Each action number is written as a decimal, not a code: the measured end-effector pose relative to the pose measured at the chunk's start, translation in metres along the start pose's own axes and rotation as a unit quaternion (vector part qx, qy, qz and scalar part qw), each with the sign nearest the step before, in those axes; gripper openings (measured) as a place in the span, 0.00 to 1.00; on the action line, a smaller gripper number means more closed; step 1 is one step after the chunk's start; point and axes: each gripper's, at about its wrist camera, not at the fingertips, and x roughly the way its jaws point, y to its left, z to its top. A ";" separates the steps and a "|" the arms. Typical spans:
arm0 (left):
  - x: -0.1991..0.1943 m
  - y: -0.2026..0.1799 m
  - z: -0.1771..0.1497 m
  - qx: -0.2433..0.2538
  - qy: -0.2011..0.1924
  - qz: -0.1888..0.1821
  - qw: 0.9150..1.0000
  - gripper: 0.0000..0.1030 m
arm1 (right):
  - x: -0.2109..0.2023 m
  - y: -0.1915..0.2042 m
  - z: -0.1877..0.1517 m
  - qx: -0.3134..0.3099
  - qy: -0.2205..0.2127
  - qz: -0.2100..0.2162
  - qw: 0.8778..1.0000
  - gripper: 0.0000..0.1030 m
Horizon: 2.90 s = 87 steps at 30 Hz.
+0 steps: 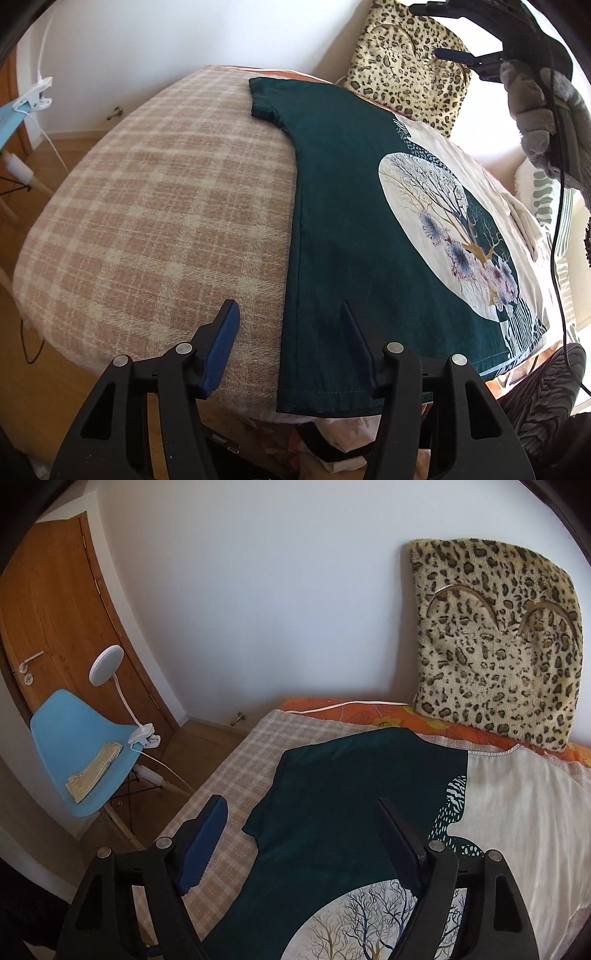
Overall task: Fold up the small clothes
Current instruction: 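Grasp the dark green edge with the left tool while the right tool grasps it, then fold the dark green side edge over toward the shirt's middle with both tools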
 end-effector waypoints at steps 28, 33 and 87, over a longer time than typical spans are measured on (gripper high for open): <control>0.019 -0.011 0.016 -0.039 0.038 -0.152 0.987 0.27 | 0.272 0.064 0.017 -0.069 0.174 -0.061 0.980 0.66; 0.018 -0.018 0.017 -0.018 0.036 -0.127 0.991 0.21 | 0.293 0.066 0.016 -0.111 0.185 -0.113 0.970 0.66; -0.004 -0.111 0.043 0.052 -0.022 -0.190 0.980 0.19 | 0.074 -0.167 0.032 0.010 0.072 -0.255 0.964 0.38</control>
